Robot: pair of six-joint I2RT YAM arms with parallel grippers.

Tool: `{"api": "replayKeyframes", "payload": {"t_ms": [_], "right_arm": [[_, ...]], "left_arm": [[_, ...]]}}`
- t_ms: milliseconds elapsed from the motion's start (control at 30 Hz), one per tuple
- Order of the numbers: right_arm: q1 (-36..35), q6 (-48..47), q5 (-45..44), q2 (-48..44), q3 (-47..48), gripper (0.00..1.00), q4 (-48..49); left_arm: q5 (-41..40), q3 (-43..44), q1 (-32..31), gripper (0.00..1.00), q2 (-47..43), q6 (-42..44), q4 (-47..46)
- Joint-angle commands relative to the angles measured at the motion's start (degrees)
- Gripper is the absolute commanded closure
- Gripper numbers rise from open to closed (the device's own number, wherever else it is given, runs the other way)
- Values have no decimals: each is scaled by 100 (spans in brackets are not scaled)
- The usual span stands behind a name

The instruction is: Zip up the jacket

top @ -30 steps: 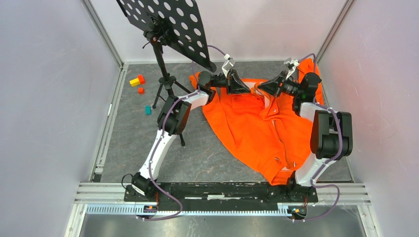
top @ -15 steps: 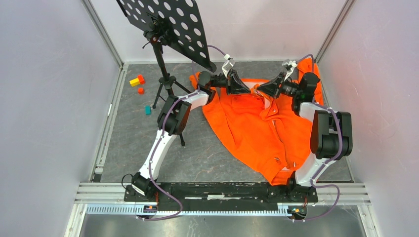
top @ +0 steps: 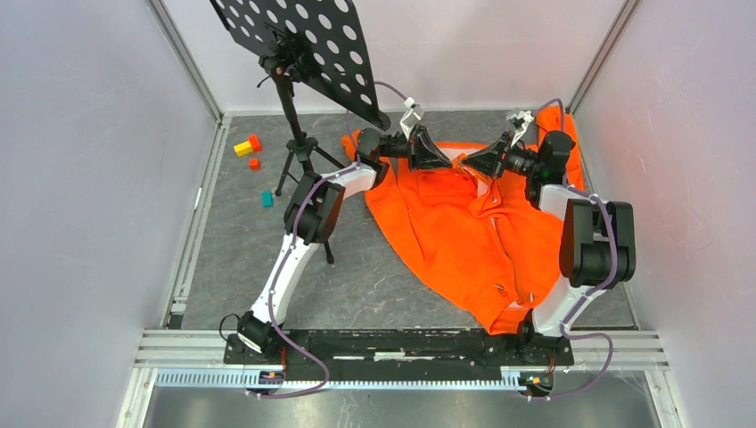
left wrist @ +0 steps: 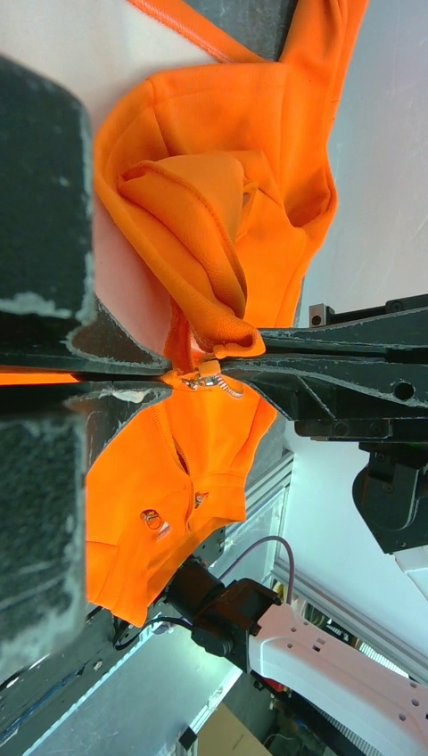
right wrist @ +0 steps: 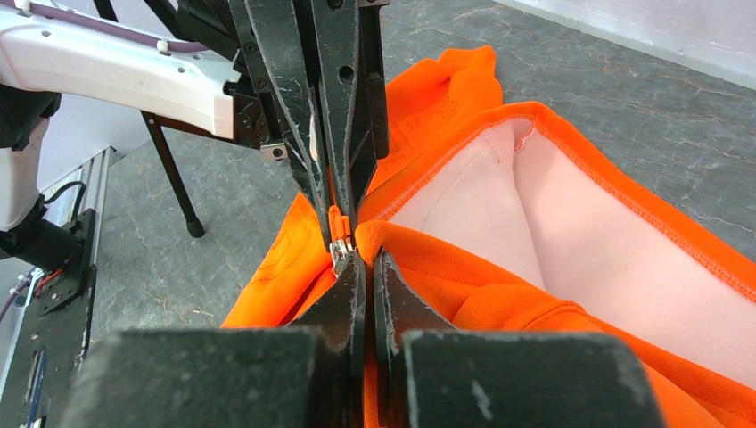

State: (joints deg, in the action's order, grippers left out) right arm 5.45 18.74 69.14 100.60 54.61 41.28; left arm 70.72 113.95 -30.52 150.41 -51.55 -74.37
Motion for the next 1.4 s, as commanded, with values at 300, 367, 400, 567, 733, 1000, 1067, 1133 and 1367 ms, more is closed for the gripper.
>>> {"api": "replayKeyframes", "payload": {"t_ms": [300, 367, 400, 567, 733, 1000, 1067, 1133, 1367], "right_arm": [[61, 15, 73, -191, 67, 100, 189], [52, 68, 94, -205, 45, 100, 268], [36, 90, 103, -204, 41, 100, 295], [17, 99, 91, -208, 23, 100, 328], [35, 107, 80, -241, 13, 100, 328], [59, 88, 81, -214, 18, 100, 302], [61, 78, 73, -239, 6, 100, 302], [61, 78, 74, -221, 22, 100, 293], [0, 90, 57, -154, 45, 100, 320]], "left_arm": [[29, 204, 46, 98, -47, -40, -245], [22, 206, 46, 98, -39, -33, -236], [28, 206, 46, 98, -35, -31, -227], [22, 215, 46, 98, -36, 21, -162], [21, 215, 69, 98, -12, 49, -126], [4, 220, 112, 98, -20, 49, -139], [-13, 202, 139, 98, -20, 41, -150], [-14, 206, 142, 98, -13, 14, -191], [-18, 233, 112, 98, 5, -31, -207]]}}
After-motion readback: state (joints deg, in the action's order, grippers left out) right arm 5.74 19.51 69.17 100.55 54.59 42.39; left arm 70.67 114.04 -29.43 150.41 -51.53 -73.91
